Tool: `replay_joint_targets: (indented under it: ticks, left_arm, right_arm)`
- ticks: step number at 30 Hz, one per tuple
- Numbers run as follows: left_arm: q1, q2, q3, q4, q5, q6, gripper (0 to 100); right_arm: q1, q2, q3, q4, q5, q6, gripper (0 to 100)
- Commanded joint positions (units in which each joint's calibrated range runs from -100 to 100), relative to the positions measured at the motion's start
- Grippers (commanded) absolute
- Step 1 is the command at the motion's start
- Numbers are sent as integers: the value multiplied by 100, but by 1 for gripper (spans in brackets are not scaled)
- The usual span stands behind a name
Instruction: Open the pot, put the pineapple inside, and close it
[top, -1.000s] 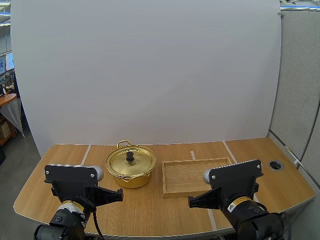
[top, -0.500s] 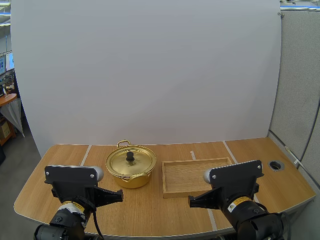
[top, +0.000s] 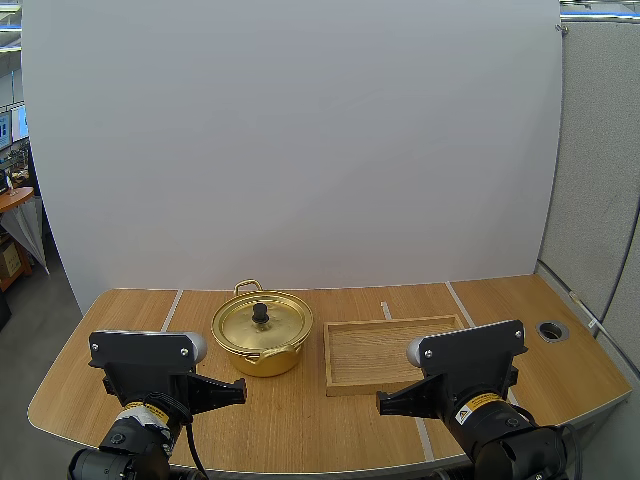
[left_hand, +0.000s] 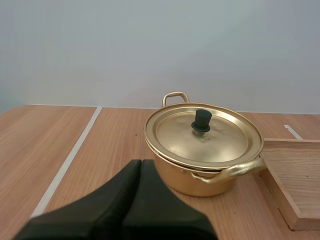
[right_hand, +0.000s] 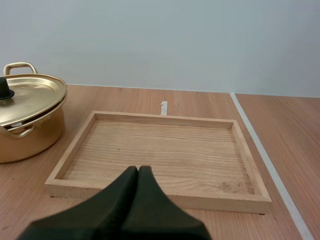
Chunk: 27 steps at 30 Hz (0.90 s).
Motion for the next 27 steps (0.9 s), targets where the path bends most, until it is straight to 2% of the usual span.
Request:
replay_joint_targets:
  ticks: [1,27]
  left_arm:
    - [12,-16,12,70,-61,-57,0]
    - [12,-16,12,70,-123,-57,0]
  right_arm:
    - [-13,-26,5,-5,-1,17,0]
    - [-13,-26,5,39,-18,17,0]
